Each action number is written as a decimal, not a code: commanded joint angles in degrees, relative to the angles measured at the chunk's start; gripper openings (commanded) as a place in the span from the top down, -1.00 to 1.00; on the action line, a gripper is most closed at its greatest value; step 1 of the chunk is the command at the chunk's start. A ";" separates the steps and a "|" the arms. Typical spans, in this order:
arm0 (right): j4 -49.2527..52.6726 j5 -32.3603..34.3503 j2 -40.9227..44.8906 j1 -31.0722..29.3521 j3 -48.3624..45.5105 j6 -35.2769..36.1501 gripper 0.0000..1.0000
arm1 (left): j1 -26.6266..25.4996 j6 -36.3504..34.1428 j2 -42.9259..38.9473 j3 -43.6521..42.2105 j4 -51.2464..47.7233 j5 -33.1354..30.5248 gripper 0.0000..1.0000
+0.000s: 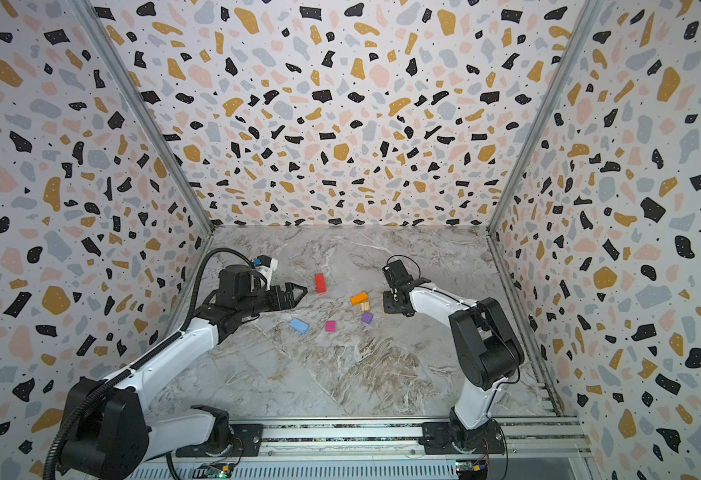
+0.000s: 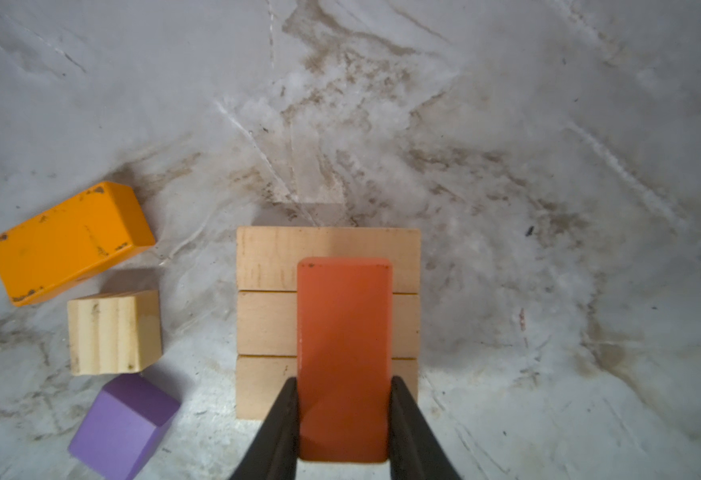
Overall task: Build the wood block tower
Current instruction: 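Lower the coral bar onto the top of the wood bar stack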
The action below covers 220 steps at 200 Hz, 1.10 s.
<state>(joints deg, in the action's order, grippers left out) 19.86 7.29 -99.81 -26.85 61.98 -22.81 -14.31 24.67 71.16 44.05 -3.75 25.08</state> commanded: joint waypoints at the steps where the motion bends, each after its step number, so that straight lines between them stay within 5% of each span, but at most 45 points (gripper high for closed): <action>1: 0.36 0.18 -0.24 0.27 0.19 0.29 0.43 | 0.23 -0.47 -0.14 -0.55 1.92 1.09 -0.99; 161: -0.10 0.28 -1.24 0.51 -0.04 -0.12 0.43 | 0.24 -0.41 -0.15 -0.55 1.90 1.03 -1.00; 220: 0.00 0.27 -1.05 0.48 -0.02 -0.33 0.28 | 0.29 -0.50 -0.22 -0.55 1.82 0.93 -1.00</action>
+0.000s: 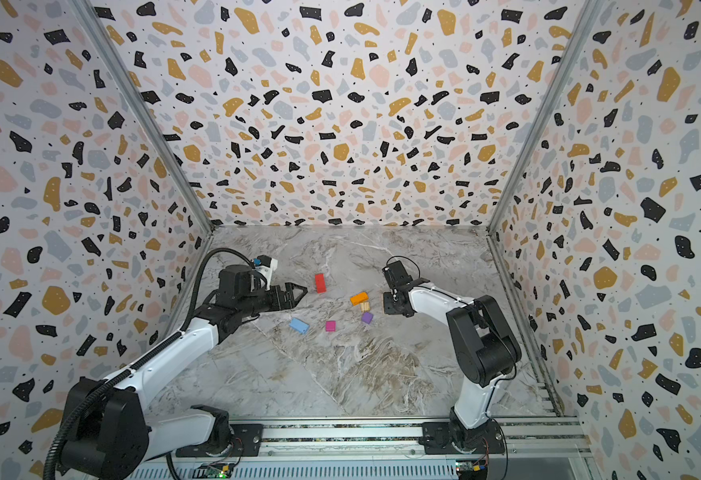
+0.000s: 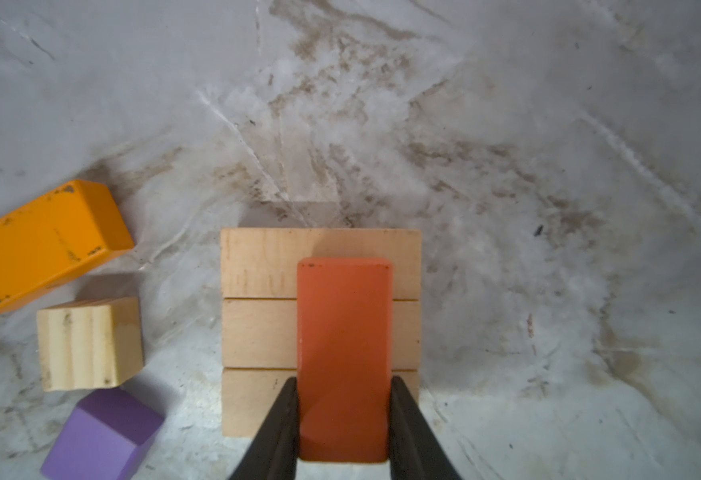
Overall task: Build the wood block tower
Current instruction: 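Lower the coral bar onto the top of the wood bar stack, then open the right gripper and raise it off the coral bar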
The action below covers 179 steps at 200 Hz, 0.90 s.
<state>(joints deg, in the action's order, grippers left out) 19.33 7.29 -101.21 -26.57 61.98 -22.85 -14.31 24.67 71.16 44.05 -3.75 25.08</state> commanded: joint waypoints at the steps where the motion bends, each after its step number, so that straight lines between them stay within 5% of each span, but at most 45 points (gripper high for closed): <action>1: 0.53 0.27 0.33 0.20 -0.01 -0.28 0.28 | 0.26 -0.50 -0.27 -0.55 1.82 0.93 -1.00; 179: 3.66 -1.52 8.30 0.20 1.81 0.21 -0.13 | 0.24 -0.72 -0.32 -0.37 1.56 0.67 -1.00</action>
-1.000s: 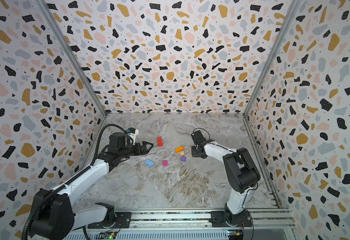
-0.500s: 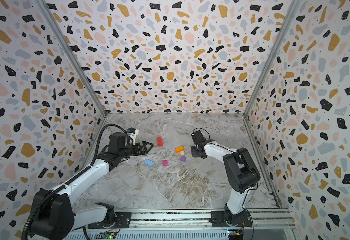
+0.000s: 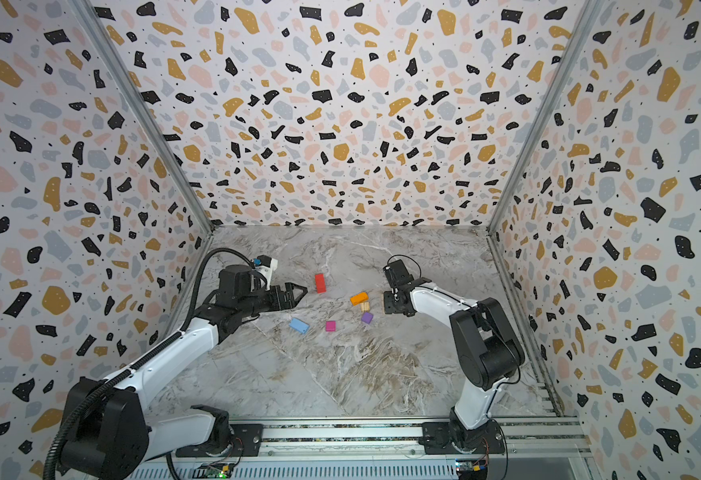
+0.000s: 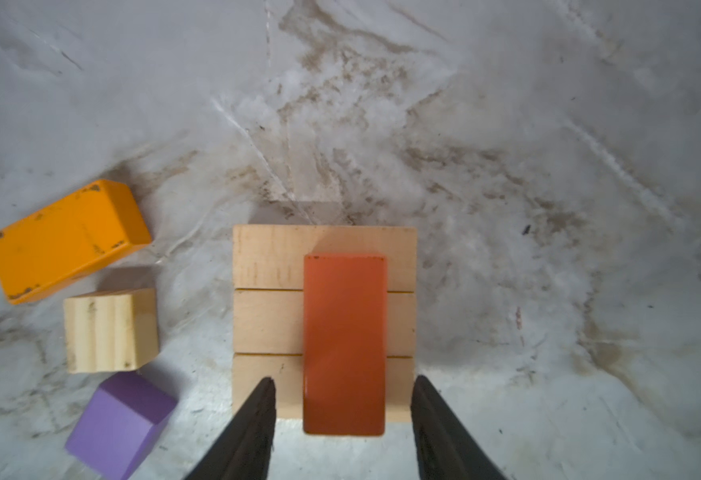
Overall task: Build the wood block tower
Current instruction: 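Open the right gripper and raise it off the coral bar, then move the right gripper over the light blue bar near the left arm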
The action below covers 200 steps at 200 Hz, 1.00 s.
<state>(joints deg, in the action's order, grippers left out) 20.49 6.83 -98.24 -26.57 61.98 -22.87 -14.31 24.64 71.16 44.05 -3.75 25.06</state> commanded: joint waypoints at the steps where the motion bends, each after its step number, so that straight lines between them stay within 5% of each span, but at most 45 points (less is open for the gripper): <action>1: 2.52 -1.09 5.42 0.20 1.82 0.26 -0.14 | 0.24 -0.72 -0.32 -0.37 1.60 0.69 -1.00; 128: -2.36 -14.38 12.20 -3.02 2.31 11.34 -0.78 | 2.83 0.07 1.00 0.51 0.49 0.90 -1.00; 200: -4.81 -13.00 4.71 -14.03 5.87 19.34 -0.56 | 6.76 0.98 1.42 0.61 -0.48 -0.60 -1.00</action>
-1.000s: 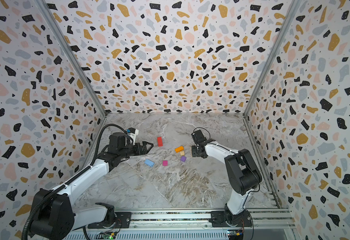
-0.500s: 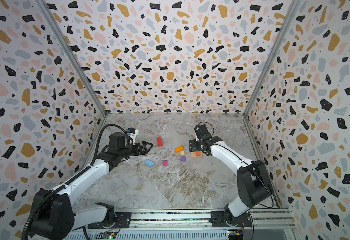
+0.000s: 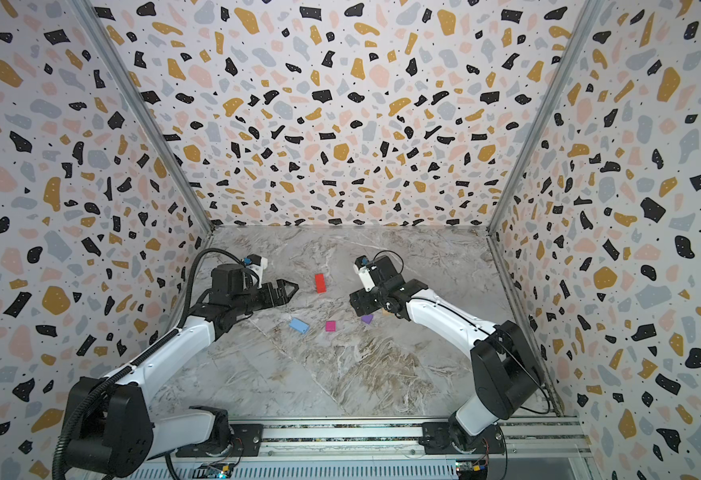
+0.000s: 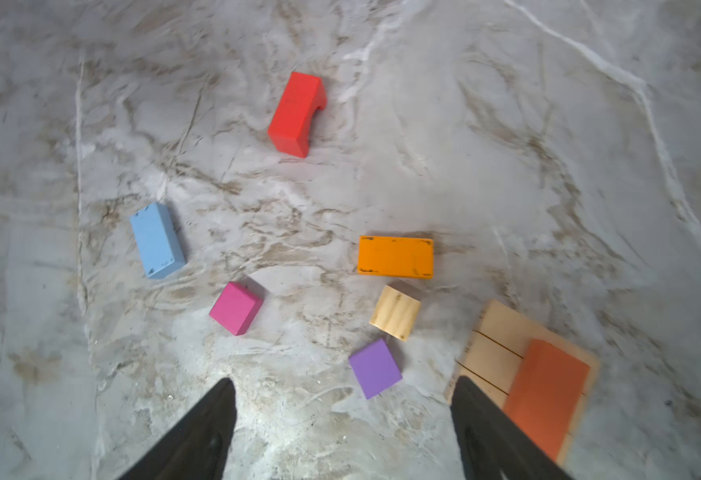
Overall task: Build the wood block tower
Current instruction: 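Move the right gripper over the light blue bar near the left arm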
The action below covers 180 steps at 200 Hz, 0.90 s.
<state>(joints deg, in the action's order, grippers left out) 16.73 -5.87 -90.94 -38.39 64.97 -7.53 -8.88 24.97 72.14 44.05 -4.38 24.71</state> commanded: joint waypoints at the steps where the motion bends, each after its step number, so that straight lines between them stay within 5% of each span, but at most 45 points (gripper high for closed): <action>1: -1.07 -0.38 -2.67 -2.34 2.96 4.09 -0.56 | 1.38 0.67 0.45 0.60 0.16 -0.26 -1.00; 180: -11.14 -4.66 -21.93 -14.85 13.77 8.37 -0.33 | 4.04 1.99 -0.62 -0.02 0.67 -0.13 -1.00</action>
<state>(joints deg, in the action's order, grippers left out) 7.49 -9.72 -112.84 -52.45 76.29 -0.32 -5.26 26.65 72.36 44.05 -4.73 24.56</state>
